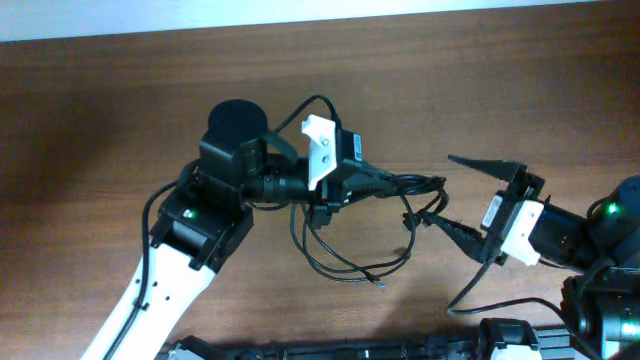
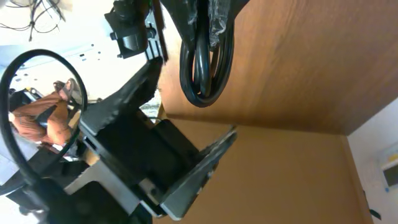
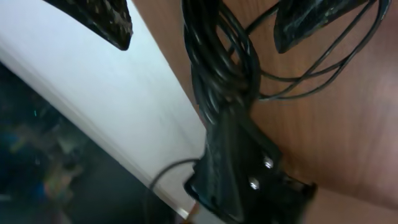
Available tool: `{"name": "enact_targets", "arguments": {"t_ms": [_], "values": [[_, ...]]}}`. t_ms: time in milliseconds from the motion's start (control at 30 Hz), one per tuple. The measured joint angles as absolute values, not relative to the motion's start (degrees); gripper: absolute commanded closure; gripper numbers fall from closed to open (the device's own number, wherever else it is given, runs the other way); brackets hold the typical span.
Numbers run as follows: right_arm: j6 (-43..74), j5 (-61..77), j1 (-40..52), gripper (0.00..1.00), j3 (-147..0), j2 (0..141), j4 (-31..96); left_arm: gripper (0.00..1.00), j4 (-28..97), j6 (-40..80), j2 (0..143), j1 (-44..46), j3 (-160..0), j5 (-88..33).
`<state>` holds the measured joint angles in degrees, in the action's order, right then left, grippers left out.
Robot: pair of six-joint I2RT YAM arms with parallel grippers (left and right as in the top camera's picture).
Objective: Untangle cables
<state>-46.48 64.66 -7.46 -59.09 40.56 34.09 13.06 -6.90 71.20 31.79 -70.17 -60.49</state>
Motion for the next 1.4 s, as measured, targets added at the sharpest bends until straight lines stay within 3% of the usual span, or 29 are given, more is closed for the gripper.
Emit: {"name": "enact_targets", "arguments": {"t_ms": [400,467,533,600,1067,1400], "values": [[-50.06,66.81,-7.46,0.31,-59.09,40.56,32.12,1.0,12.12,-7.33,71.75,33.8,-70.17,-61.12],[-50.22,67.22,-7.46,0.36,-59.09,40.56,32.14,1.0,11.7,-7.38,71.75,34.09,-70.17,-61.12],[-50.48,68.12,-7.46,0.48,-59.09,40.56,32.32,1.0,11.46,-7.51,71.75,34.13,-70.17,-61.12],[-50.65,68.58,-7.46,0.51,-59.09,40.56,32.99,1.0,11.44,-7.51,71.75,34.13,-70.17,-61.08],[-51.03,69.08,-7.46,0.51,-59.09,40.56,40.66,1.0,5.34,-7.2,71.75,34.28,-70.17,-61.04],[-50.98,67.31,-7.49,0.5,-59.09,41.15,41.87,1.0,1.72,5.74,71.75,34.65,-70.17,-48.71]]}}
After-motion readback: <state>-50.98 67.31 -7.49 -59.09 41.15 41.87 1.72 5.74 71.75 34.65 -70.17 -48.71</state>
